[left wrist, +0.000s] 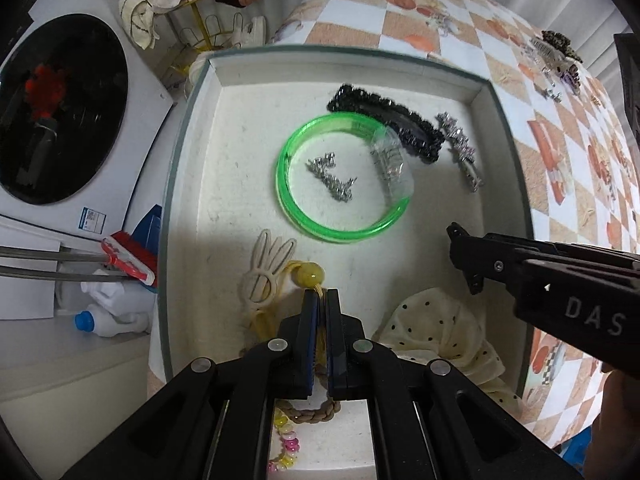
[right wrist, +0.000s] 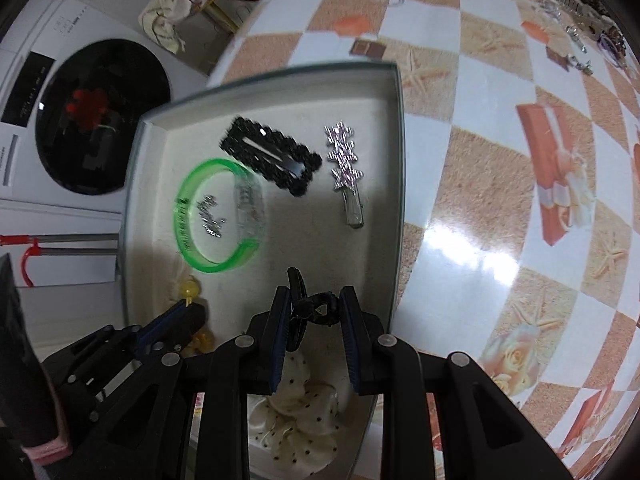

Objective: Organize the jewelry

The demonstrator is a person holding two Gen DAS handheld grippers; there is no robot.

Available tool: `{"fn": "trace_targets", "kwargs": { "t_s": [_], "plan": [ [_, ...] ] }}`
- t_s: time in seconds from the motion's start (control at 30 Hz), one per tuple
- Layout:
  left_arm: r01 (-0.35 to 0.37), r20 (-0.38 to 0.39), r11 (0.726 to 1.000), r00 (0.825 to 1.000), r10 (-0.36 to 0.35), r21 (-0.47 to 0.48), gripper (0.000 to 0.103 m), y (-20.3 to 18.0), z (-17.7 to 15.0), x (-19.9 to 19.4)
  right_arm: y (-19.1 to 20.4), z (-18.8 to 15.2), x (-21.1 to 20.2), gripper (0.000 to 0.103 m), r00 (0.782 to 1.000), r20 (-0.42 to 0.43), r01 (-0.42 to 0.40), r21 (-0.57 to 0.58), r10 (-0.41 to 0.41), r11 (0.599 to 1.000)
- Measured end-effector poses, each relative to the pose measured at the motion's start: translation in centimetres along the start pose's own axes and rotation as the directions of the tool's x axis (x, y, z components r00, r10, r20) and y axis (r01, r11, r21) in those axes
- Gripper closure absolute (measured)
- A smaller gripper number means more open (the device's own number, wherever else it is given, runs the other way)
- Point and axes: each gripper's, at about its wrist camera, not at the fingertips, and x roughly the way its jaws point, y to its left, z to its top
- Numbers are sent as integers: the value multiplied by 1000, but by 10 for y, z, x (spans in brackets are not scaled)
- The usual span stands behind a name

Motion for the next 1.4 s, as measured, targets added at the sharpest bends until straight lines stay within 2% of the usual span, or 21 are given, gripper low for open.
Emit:
{"fn": "trace_targets", "kwargs": {
  "t_s": [0.1, 0.2, 0.3, 0.37, 0.53, 0.67, 0.77, 0.87, 0.9, 0.93, 0.97, 1.0, 1.07, 1.13, 1.33, 1.37, 1.4],
  "plan": [
    [-12, 0, 1000, 1000, 12, 3, 95, -2, -1, 1, 0, 0, 2, 74, 1000, -1, 0, -6, 0, 1000],
    [-26, -12, 1000, 1000, 26, 0, 95, -3, -2, 1, 3, 1, 3, 69, 1000, -9, -4, -18, 4, 1000],
    [-31, -6, 999, 1000, 31, -9, 95, -2, -2, -4, 7, 3, 0, 60, 1000, -9, -23, -10, 23, 1000],
    [-31, 5, 999, 1000, 31, -12, 95, -2, -1, -9, 10, 3, -7, 49, 999, 10, -37, -11, 37, 999],
    [-32, 21, 999, 999, 32, -15, 95, -2, -2, -21, 12, 6, -32, 46, 996, 66, -55, 5, 55, 998],
    [-21, 25, 1000, 999, 22, -23, 95, 0, -3, -29, 9, 1, -51, 40, 994, 105, -30, 31, 27, 999],
    [-16, 30, 1000, 999, 17, -25, 94, 0, -5, -36, 3, -4, -60, 35, 994, 107, 3, 44, -7, 999],
    [-15, 31, 1000, 999, 16, -27, 94, 0, -7, -43, -3, -11, -65, 34, 994, 102, 27, 56, -32, 998],
    [-15, 32, 999, 999, 16, -29, 91, 0, -7, -45, -6, -15, -67, 34, 994, 99, 33, 59, -39, 998],
    [-17, 31, 999, 999, 18, -31, 76, 1, -8, -47, -9, -17, -71, 34, 994, 98, 39, 62, -45, 997],
    [-24, 29, 999, 999, 25, -36, 12, 2, -8, -49, -10, -19, -72, 34, 994, 96, 45, 65, -51, 997],
    [-49, 42, 998, 998, 51, -47, 0, 4, -9, -52, -10, -20, -74, 33, 994, 96, 49, 66, -56, 997],
    [-66, 64, 997, 996, 69, -44, 0, 3, -13, -57, -11, -24, -79, 23, 993, 100, 58, 64, -64, 996],
    [-50, 61, 998, 997, 53, -49, 0, 3, -14, -58, -10, -25, -83, 22, 992, 109, 63, 60, -70, 996],
    [-68, 71, 997, 995, 71, -48, 0, 4, -17, -64, 3, -27, -92, 18, 985, 123, 123, 15, -124, 992],
    [-73, 74, 996, 994, 77, -48, 0, 4, -18, -65, 6, -27, -93, 10, 983, 129, 134, 1, -133, 991],
    [-79, 77, 996, 994, 82, -48, 0, 5, -18, -66, 9, -27, -94, 9, 982, 131, 142, -12, -139, 990]
  ]
}}
